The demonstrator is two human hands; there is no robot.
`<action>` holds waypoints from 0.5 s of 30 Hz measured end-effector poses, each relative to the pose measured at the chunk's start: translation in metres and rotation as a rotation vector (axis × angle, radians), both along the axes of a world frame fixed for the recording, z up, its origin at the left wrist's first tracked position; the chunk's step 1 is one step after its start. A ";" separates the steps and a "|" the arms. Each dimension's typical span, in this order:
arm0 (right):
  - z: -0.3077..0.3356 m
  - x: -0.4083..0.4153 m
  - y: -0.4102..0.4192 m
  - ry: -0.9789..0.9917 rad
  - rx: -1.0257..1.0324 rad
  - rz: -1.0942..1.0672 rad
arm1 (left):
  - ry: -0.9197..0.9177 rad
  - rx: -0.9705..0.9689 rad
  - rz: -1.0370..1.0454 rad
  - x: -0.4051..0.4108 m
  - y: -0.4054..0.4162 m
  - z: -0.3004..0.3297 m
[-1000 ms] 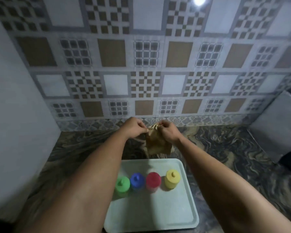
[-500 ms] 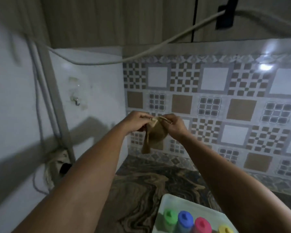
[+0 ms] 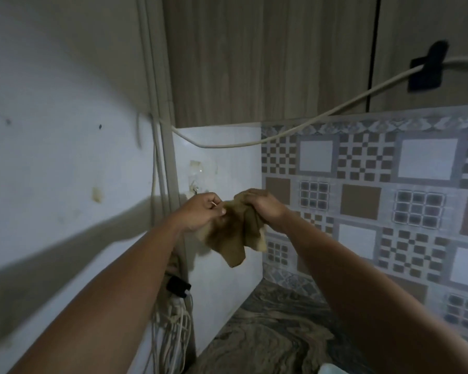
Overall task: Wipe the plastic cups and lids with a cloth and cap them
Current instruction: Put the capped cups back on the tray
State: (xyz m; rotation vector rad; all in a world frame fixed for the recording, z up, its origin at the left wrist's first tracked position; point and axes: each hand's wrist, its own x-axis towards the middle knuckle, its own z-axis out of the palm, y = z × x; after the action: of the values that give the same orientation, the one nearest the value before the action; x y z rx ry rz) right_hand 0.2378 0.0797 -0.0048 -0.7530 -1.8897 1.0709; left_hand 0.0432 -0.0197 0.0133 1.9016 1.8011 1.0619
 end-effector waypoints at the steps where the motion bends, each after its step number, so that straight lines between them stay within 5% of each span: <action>1: -0.003 -0.004 -0.001 -0.002 -0.007 0.031 | 0.014 0.008 0.010 -0.006 -0.001 -0.001; 6: -0.013 -0.028 0.007 0.004 0.001 0.079 | 0.031 0.089 0.129 -0.028 -0.022 0.003; 15: 0.009 -0.080 0.013 0.154 0.140 -0.130 | 0.679 0.349 0.263 -0.044 -0.022 0.010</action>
State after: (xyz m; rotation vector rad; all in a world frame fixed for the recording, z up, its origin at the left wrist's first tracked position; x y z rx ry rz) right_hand 0.1577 0.0922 0.0038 -0.6828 -1.7403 0.8804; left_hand -0.0003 -0.0419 0.0230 2.5064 2.4066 0.9170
